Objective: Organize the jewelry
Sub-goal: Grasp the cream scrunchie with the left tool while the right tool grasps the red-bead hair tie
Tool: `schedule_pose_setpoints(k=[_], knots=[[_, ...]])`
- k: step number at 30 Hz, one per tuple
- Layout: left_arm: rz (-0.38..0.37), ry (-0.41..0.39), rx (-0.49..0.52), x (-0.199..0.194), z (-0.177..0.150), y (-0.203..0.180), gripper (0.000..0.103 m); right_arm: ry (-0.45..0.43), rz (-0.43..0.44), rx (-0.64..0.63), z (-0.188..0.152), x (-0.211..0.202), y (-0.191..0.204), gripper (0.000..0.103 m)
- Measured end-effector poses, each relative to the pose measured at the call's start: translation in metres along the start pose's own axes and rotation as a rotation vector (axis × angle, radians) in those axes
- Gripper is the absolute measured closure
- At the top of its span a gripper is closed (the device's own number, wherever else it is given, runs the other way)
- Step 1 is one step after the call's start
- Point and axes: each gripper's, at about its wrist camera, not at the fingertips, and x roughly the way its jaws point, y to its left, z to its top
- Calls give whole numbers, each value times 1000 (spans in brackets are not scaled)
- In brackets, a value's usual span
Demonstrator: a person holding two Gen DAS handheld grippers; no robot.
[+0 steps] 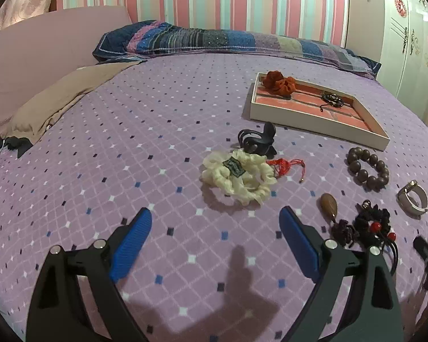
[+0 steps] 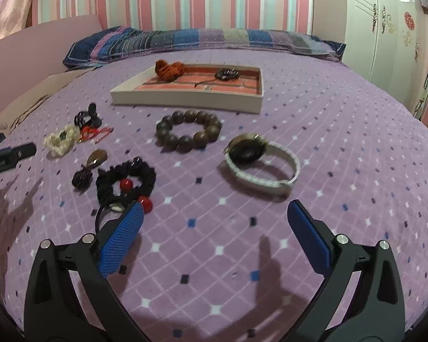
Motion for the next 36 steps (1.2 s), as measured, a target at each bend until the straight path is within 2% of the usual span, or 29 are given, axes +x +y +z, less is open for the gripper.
schedule_pose_setpoints(k=[5, 10, 16, 20, 22, 27, 31, 33, 35, 36], knots=[[-4, 1, 0, 13, 7, 4, 14, 42, 23, 17, -6, 10, 8, 10], [-10, 6, 3, 23, 14, 6, 14, 32, 40, 14, -7, 8, 17, 15], [-21, -1, 0, 25, 16, 8, 14, 26, 50, -15, -7, 5, 28, 16], [-17, 12, 2, 32, 18, 9, 14, 61, 41, -38, -15, 16, 36, 31], [-15, 16, 3, 36, 20, 11, 14, 61, 37, -42, -18, 19, 38, 33], [-23, 15, 1, 45, 26, 14, 14, 48, 46, -53, -17, 17, 39, 59], [-34, 28, -4, 54, 26, 17, 16, 45, 51, -49, -17, 17, 37, 71], [-45, 43, 1, 59, 24, 17, 30, 46, 52, -52, -17, 17, 36, 75], [-61, 74, 4, 66, 22, 16, 53, 46, 57, -59, -17, 17, 37, 80], [-68, 91, 3, 70, 20, 17, 57, 44, 60, -66, -17, 16, 39, 83]])
